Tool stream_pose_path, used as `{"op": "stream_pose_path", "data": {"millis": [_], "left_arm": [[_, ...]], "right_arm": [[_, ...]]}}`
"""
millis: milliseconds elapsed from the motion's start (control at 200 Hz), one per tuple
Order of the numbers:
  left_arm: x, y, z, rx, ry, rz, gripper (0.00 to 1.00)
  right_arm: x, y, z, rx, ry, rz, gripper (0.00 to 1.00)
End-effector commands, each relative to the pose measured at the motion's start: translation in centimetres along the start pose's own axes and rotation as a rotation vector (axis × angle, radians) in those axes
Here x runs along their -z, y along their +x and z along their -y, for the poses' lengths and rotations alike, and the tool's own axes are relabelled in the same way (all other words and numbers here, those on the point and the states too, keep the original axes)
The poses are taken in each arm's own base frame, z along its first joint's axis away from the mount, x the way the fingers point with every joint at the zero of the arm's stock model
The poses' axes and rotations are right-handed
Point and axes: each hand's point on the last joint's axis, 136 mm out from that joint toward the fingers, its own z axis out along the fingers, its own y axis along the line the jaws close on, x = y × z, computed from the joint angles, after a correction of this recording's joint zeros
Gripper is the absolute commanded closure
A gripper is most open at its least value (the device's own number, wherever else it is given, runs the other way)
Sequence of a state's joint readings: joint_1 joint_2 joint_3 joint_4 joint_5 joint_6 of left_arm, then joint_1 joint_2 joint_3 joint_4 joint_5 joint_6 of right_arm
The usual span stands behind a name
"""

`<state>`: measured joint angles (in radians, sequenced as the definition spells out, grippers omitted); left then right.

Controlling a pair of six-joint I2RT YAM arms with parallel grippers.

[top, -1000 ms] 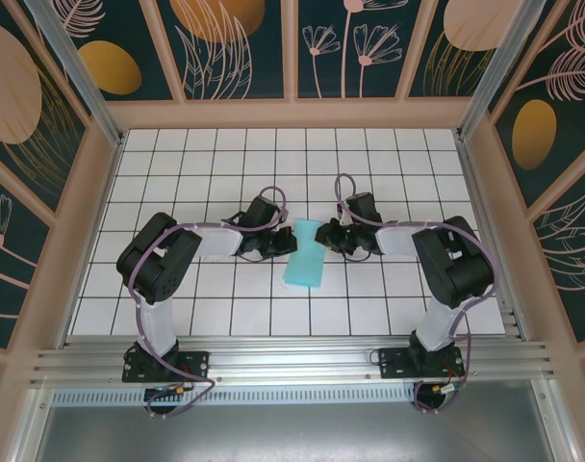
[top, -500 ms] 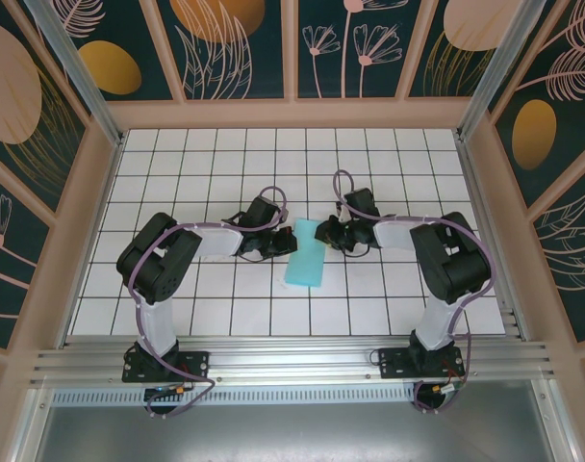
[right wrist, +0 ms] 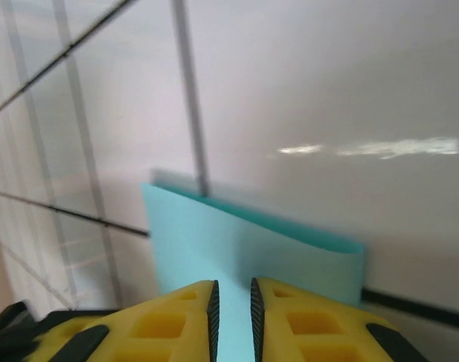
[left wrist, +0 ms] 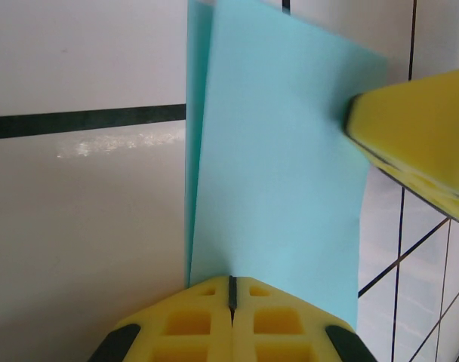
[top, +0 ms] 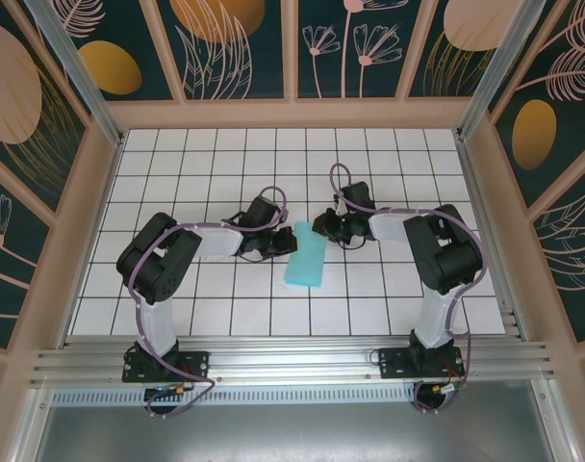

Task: Fold a paper plane with a square sheet of paper (pick it up from the middle)
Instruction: Fold the square sheet of paper in half at the center of the table.

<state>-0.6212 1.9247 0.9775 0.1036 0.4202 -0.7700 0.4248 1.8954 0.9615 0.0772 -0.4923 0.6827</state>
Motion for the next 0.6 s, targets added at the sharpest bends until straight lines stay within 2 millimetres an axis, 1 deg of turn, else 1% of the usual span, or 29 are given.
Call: {"op": "stream_pose_path", "data": {"millis": [0,35,80,205,275,310,390,530,595], "left_arm": [[-0.8,3.2,-6.0,0.049,-0.205,-0.076,1.00],[-0.8,3.3,-6.0,0.050,-0.206,-0.076,1.00],[-0.8,3.3,-6.0,0.052,-0.205,-0.076,1.00],[-0.8,3.3,-6.0,0.051,-0.203,-0.077,1.00],[-0.8,3.2,-5.9,0.046,-0.202,-0.076,1.00],[-0.8,3.2,-5.9,0.046,-0.203,-0.076,1.00],[-0.8,3.1,-5.8,0.049,-0.199,-0.073,1.00],[-0.7,3.0,-5.6,0.048,-0.196,-0.070,1.00],[-0.7,3.0,-5.6,0.048,-0.195,-0.072,1.00]], "right_arm": [[-0.5,-0.2,2.9,-0.038,0.118,0.002,0.77],[-0.3,-0.4,2.8,-0.040,0.121,0.005,0.77],[0.2,-0.8,1.9,-0.027,0.111,0.015,0.77],[1.9,-2.6,-1.6,0.014,0.032,0.060,0.77],[2.3,-3.5,-2.4,0.023,0.009,0.073,0.76],[2.3,-3.7,-2.4,0.024,0.003,0.072,0.76],[1.7,-3.8,-1.8,0.010,0.003,0.060,0.77],[0.6,-3.0,-0.9,-0.016,-0.006,0.029,0.77],[0.0,-2.9,0.1,-0.031,0.014,0.016,0.77]]}}
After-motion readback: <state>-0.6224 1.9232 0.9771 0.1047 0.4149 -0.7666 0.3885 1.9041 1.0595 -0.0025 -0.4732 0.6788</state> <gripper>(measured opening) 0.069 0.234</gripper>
